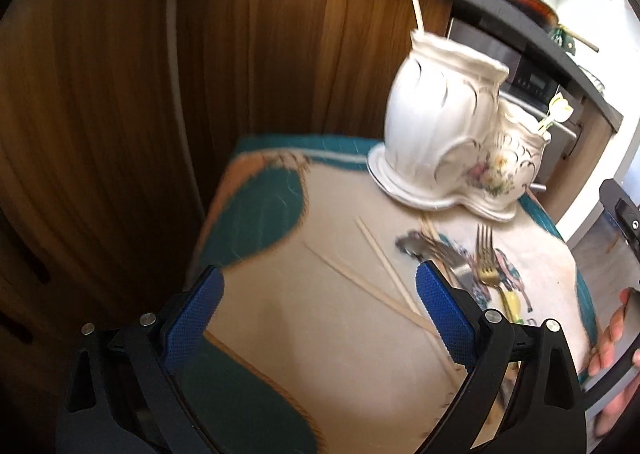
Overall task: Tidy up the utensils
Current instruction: 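Move both grippers back down over the remaining utensils, then close the left gripper on another wooden chopstick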
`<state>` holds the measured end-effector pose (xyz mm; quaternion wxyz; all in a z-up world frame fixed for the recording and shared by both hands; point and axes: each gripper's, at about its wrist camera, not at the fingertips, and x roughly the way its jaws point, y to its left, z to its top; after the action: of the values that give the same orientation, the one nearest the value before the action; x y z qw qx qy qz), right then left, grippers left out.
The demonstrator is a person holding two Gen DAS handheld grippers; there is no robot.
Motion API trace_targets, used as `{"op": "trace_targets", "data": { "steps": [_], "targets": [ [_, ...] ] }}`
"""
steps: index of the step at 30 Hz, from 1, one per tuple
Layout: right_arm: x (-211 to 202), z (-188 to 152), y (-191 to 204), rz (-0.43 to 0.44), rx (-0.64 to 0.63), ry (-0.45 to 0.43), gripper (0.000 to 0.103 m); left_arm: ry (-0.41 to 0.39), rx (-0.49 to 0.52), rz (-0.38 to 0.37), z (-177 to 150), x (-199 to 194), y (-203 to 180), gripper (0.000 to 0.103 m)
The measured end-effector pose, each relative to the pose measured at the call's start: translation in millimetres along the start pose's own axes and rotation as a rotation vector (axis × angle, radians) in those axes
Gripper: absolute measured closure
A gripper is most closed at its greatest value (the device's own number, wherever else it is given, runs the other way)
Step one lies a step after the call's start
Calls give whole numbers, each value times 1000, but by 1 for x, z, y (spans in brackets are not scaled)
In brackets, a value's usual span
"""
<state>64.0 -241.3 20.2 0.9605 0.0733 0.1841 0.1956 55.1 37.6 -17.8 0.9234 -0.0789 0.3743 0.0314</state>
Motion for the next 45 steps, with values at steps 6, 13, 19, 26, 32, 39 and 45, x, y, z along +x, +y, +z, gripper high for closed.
{"op": "trace_targets", "data": {
  "steps": [6, 13, 19, 26, 32, 39, 45],
  "targets": [
    [-1, 0, -7, 10, 13, 2, 4, 108, -20, 50, -4, 24, -16, 24],
    [-7, 2, -15, 37, 30, -6, 4, 126, 54, 102, -6, 34, -24, 56],
    [-10, 4, -16, 45, 42, -16, 4, 163, 159, 54, 4, 38, -20, 85],
    [-9, 3, -11, 49, 22, -9, 4, 191, 214, -2, 13, 40, -20, 97],
    [-4, 1, -9, 45, 0, 12, 4, 230, 260, -23, -2, 26, -27, 82],
    [0, -4, -2, 40, -29, 44, 4, 213, 265, -52, -21, 12, -20, 72],
    [9, -9, 6, 47, -49, 102, 4, 155, 270, -18, -23, 14, -13, 96]
  ]
}}
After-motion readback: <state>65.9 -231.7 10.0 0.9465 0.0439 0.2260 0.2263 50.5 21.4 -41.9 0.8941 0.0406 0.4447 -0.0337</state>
